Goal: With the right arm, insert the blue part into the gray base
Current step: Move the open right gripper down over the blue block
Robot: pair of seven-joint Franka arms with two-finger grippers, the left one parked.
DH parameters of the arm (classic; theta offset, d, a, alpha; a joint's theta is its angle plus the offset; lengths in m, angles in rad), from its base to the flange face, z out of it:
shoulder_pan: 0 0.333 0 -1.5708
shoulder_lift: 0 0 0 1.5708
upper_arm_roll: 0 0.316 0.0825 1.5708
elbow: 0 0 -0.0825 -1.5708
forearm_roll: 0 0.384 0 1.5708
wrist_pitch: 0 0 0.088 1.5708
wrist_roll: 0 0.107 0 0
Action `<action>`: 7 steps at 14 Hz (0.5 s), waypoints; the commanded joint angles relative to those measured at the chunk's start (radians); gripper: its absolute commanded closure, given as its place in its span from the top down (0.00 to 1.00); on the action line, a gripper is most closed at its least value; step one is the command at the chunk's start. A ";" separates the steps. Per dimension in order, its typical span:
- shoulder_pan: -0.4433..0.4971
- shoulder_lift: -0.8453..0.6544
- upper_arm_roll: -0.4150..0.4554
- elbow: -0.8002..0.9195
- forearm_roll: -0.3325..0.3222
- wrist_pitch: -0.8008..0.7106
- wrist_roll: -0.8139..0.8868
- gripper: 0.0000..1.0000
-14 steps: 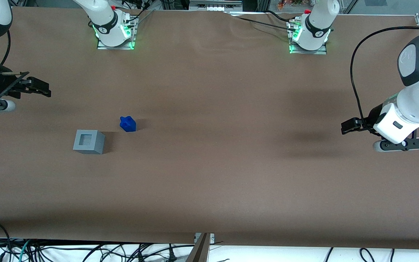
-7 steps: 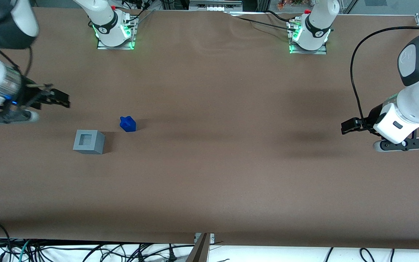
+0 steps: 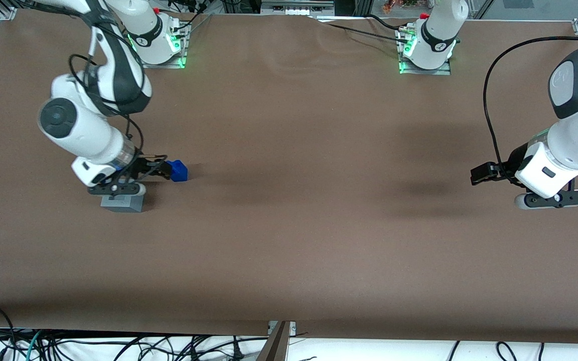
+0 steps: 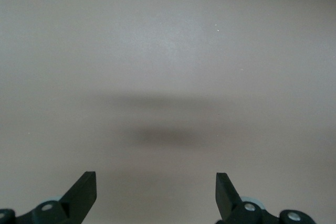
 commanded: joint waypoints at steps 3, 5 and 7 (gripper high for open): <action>-0.002 0.007 0.008 -0.179 0.000 0.213 0.008 1.00; -0.002 0.026 0.011 -0.210 0.000 0.258 0.010 1.00; 0.000 0.035 0.014 -0.211 0.000 0.258 0.016 1.00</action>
